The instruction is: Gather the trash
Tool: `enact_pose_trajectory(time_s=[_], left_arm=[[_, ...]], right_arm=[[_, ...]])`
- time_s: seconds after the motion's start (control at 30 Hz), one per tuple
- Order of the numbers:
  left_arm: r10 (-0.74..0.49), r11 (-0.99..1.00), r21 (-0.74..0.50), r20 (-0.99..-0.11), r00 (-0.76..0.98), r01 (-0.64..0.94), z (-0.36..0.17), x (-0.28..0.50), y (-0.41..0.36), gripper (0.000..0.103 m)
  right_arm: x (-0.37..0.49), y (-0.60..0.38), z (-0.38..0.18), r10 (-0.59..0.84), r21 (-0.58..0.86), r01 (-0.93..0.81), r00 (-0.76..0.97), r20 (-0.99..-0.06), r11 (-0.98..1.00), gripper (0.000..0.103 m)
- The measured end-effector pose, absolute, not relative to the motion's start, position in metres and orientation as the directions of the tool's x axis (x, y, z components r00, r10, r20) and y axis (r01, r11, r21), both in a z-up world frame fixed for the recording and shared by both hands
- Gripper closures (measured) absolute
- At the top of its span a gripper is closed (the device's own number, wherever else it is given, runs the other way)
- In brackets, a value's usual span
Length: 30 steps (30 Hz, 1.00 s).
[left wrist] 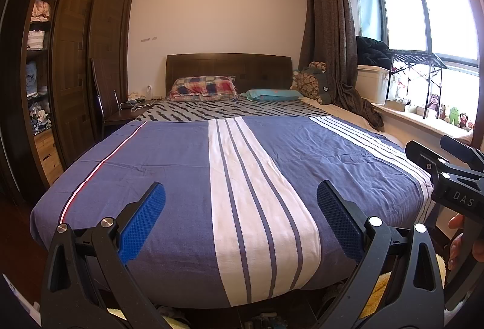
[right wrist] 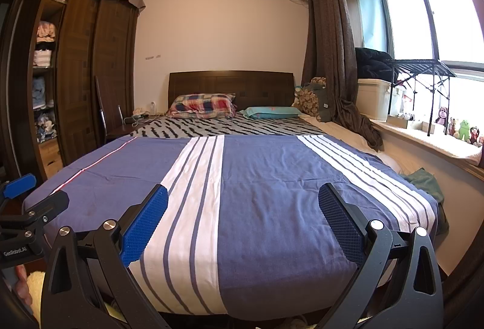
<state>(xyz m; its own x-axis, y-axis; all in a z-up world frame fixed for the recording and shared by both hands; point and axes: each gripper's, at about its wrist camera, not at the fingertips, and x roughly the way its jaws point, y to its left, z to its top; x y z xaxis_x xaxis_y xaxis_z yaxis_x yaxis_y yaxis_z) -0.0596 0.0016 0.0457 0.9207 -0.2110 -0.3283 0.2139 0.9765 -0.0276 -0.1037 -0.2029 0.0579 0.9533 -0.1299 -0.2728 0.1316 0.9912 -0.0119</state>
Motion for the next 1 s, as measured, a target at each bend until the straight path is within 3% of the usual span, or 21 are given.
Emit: enact_pose_trajectory(time_s=[1.0], left_arm=[[-0.194,0.98,-0.028,-0.332,0.923,0.196,0.0442,-0.0584,0.001,0.008]], right_arm=[[-0.1034,-0.2005,0.0583,-0.131,-0.013,0.132,0.952,-0.277,0.991,0.003]])
